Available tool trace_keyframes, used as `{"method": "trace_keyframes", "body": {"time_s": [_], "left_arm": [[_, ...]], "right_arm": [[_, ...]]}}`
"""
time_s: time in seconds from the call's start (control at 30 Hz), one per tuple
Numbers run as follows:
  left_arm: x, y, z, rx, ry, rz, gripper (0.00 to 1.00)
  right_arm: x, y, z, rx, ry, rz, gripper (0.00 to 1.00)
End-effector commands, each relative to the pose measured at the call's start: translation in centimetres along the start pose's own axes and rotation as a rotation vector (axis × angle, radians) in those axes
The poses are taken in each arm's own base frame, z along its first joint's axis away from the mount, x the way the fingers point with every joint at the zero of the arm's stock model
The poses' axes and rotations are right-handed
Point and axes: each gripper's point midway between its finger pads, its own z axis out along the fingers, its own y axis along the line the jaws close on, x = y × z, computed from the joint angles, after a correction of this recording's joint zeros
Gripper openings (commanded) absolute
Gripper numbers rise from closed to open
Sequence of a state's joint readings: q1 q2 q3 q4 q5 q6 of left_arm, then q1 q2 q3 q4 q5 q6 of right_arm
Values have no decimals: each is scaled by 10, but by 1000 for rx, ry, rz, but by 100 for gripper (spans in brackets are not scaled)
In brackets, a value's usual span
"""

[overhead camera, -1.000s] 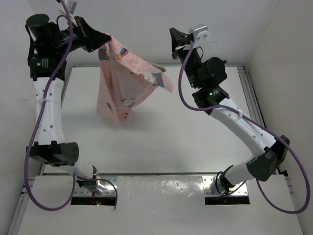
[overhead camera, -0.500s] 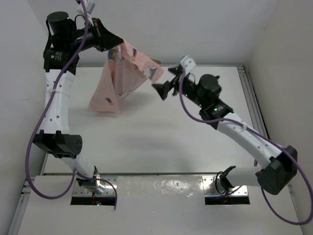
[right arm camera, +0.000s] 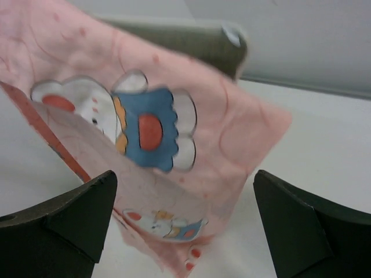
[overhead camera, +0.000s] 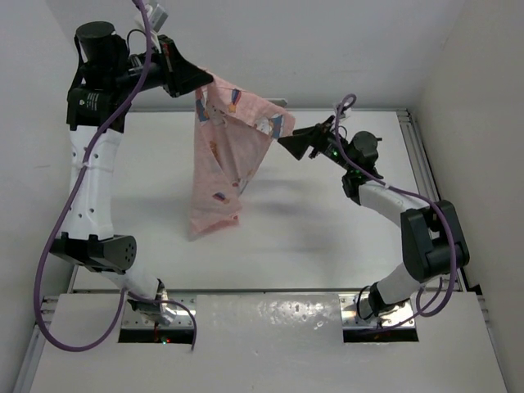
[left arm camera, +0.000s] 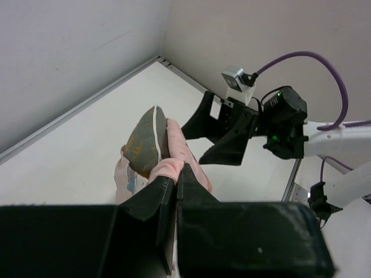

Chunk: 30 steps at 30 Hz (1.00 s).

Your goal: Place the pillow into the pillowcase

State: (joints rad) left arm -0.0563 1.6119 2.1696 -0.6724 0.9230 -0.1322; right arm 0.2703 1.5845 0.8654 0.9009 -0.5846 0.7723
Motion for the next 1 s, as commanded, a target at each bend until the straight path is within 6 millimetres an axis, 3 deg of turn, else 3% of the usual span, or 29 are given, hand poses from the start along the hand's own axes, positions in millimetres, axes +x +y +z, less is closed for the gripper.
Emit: {"method": "trace_keyframes", "body": {"time_s": [0.0, 0.13, 0.2, 0.23, 0.27, 0.47, 0.7, 0.97], "left_arm": [[-49, -48, -25, 49, -127, 225, 0], [-54, -54, -24, 60, -136, 227, 0], [-55, -57, -22, 70, -141, 225, 0], [-57, -60, -22, 77, -148, 226, 0], [-59, -62, -23, 79, -153, 229, 0], [-67, -74, -27, 101, -174, 241, 0], [-64, -88, -31, 138, -169, 242, 0], [-67, -95, -32, 160, -181, 232, 0]], "right_arm": [[-28, 44, 0, -179, -86, -83, 99], [-24, 41, 7, -212, -84, -31, 99], [-32, 51, 12, -279, -102, 7, 99], [-24, 45, 18, -285, -89, 39, 99], [-32, 52, 23, -315, -103, 66, 99], [-14, 31, 24, -242, -110, 142, 99], [-22, 26, 39, -253, -124, 160, 99], [-35, 11, 38, -221, -163, 142, 99]]}}
